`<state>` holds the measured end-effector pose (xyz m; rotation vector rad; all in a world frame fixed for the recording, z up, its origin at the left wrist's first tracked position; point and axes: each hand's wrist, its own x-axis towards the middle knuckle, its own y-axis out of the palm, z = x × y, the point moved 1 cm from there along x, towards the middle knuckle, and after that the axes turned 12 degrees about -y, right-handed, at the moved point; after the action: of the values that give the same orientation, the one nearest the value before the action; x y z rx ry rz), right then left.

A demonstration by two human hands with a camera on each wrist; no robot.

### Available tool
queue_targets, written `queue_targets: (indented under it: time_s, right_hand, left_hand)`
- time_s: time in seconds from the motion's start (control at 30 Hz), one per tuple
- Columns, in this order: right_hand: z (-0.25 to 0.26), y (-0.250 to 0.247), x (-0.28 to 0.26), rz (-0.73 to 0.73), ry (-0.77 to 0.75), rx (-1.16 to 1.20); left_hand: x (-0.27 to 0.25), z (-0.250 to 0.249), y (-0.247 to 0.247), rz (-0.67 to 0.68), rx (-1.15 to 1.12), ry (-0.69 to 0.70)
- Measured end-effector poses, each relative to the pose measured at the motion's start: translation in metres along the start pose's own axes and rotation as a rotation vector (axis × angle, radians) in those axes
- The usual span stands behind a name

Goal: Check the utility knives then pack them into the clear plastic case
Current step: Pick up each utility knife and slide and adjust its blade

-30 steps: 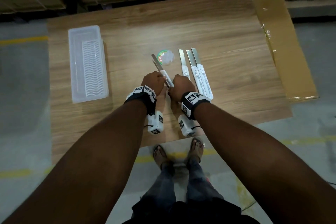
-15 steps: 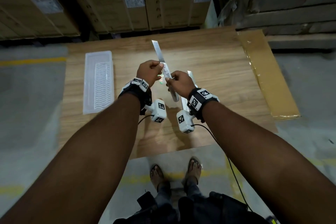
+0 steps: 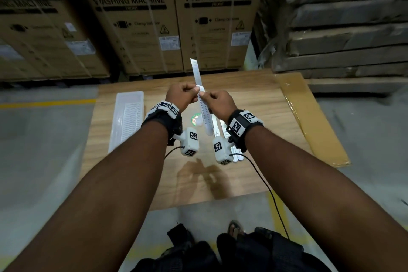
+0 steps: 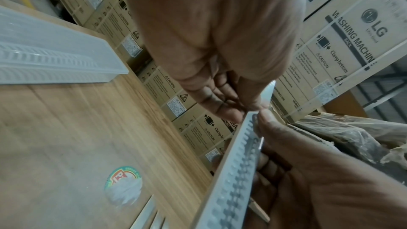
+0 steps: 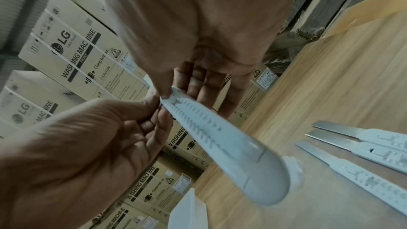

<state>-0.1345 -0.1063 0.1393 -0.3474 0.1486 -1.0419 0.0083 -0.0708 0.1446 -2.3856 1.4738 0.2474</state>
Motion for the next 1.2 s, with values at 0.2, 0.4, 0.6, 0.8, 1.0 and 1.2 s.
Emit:
queue_targets:
  time_s: [0.2, 0.4, 0.6, 0.8, 1.0, 1.2]
  right_hand:
    - [0.018, -0.007, -0.005, 0.026, -0.018, 0.168]
    - [0.019, -0.006, -0.005, 0.031, -0.007, 0.24]
    - [0.03, -0.004, -0.01, 0.002, -0.006, 0.284]
    - [0.035, -0.004, -0.015, 0.072, 0.025, 0.263]
    - [0.04, -0.007, -0.023, 0.112, 0.055, 0.191]
    - [0.045, -0.005, -0.024, 0.137, 0.05, 0.196]
  left_hand:
    - [-0.006, -0.021, -0.007, -0.046, 0.081, 0.032]
    - [-0.012, -0.033, -0.01, -0.086, 0.158, 0.061]
    - [-0.018, -0.04, -0.01, -0.033, 0.175, 0.047]
    - [-0.02, -0.045, -0.015, -0.065, 0.121, 0.054]
    - [-0.023, -0.047, -0.014, -0.041, 0.136, 0.051]
    - [-0.022, -0.044, -0.016, -0.085, 0.205, 0.051]
